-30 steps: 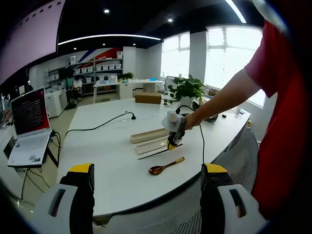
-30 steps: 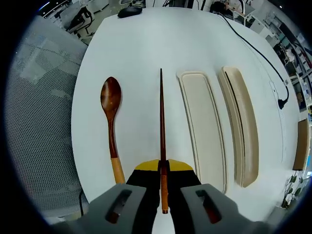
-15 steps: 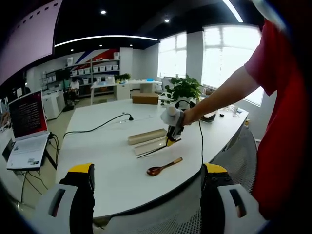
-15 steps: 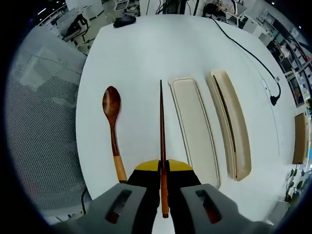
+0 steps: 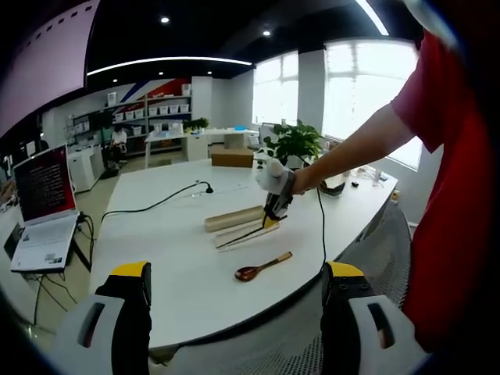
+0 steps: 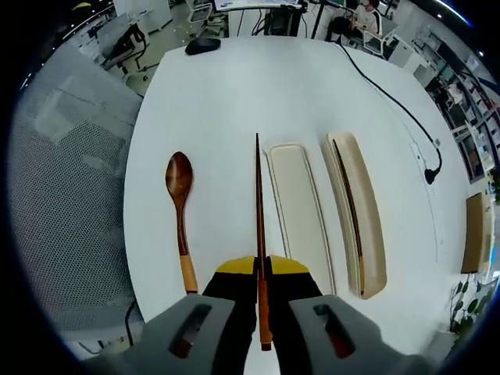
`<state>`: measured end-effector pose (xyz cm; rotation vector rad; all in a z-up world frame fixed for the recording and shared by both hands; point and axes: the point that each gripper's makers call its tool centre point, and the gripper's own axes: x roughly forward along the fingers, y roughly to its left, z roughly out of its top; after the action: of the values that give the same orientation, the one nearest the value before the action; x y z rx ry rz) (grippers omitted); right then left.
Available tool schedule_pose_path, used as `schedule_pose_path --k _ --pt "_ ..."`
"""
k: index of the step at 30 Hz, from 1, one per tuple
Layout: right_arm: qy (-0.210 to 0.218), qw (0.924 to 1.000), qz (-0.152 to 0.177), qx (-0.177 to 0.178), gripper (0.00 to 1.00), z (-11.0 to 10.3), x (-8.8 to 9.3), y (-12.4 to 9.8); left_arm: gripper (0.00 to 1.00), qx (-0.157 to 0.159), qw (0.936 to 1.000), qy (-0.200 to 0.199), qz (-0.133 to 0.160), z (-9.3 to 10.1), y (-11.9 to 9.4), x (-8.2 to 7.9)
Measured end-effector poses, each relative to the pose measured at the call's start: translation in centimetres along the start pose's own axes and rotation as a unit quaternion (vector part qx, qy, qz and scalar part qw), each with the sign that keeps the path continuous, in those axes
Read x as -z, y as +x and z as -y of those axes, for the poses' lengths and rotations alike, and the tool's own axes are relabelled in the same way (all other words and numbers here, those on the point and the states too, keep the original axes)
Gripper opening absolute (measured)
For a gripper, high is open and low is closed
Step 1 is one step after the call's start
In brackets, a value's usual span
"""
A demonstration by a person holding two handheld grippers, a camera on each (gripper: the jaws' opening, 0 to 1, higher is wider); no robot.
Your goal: Arrange the utensils inside the cutlery case until each visible utensil rests in its matching compartment.
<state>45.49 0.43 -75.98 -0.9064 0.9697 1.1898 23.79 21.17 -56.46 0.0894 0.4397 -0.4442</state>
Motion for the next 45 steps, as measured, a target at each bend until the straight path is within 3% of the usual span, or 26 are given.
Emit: schedule_pose_path --k 20,33,45 --pt "0.021 0.9994 0.015 0.022 0.00 4.0 -0.5 -1.9 0.92 -0.002 1.0000 -0.002 -0.006 -0.1 0.3 0.2" --pt "0.018 0.9992 0.007 0.034 0.00 7.0 0.1 -2.7 0.92 0.001 1.0000 -0.003 -0.008 0.2 0.9 0.1" --pt "0.010 0.9990 0.001 0.044 0.00 9.4 -0.5 -3.6 0.92 0.001 0.9999 -0.010 -0.011 -0.2 1.2 0.5"
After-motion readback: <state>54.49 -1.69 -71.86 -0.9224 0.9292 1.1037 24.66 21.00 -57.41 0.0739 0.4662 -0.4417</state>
